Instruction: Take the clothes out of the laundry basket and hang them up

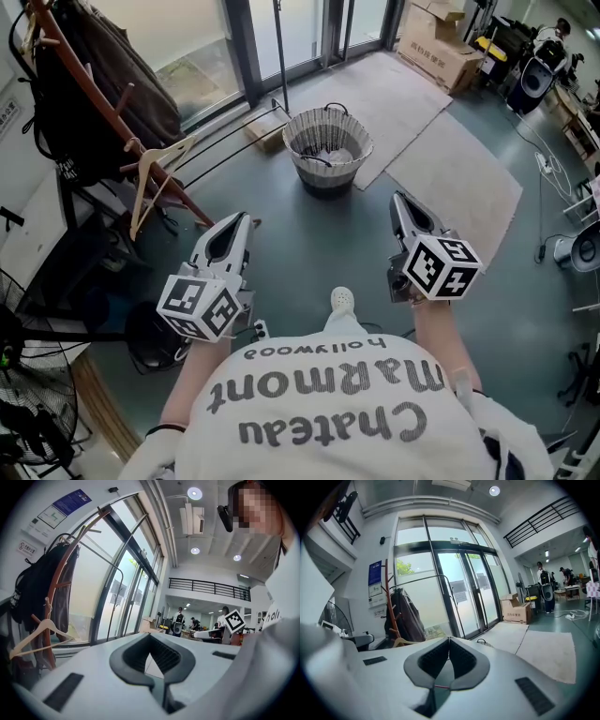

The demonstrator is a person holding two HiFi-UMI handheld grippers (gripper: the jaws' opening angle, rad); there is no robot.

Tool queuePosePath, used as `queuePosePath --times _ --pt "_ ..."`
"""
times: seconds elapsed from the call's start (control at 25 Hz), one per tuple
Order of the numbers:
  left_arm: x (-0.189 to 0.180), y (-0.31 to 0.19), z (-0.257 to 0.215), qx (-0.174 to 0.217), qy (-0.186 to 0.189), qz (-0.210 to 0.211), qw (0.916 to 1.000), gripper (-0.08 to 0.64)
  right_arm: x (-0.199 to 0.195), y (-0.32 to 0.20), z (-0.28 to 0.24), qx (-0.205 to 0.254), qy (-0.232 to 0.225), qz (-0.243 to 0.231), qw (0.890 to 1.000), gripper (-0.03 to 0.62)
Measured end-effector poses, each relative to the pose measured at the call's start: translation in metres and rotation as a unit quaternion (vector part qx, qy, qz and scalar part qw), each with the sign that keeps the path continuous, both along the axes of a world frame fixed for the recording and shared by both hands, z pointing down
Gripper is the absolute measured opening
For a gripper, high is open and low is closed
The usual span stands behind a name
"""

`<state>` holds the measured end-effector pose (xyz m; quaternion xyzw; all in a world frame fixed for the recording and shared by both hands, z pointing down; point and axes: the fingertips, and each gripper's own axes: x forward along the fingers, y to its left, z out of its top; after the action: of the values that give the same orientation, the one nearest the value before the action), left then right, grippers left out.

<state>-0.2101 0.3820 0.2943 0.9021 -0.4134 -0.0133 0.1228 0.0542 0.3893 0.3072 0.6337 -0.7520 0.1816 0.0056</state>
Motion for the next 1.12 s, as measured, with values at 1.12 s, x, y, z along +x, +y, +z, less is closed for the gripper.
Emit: queuePosePath --times 1.12 --pt "0.154 -0.180 0.009 -0.017 0.017 -0.040 0.9989 0.008 0.153 -0.203 0.008 -0.027 -0.049 -0.043 0.997 0.029"
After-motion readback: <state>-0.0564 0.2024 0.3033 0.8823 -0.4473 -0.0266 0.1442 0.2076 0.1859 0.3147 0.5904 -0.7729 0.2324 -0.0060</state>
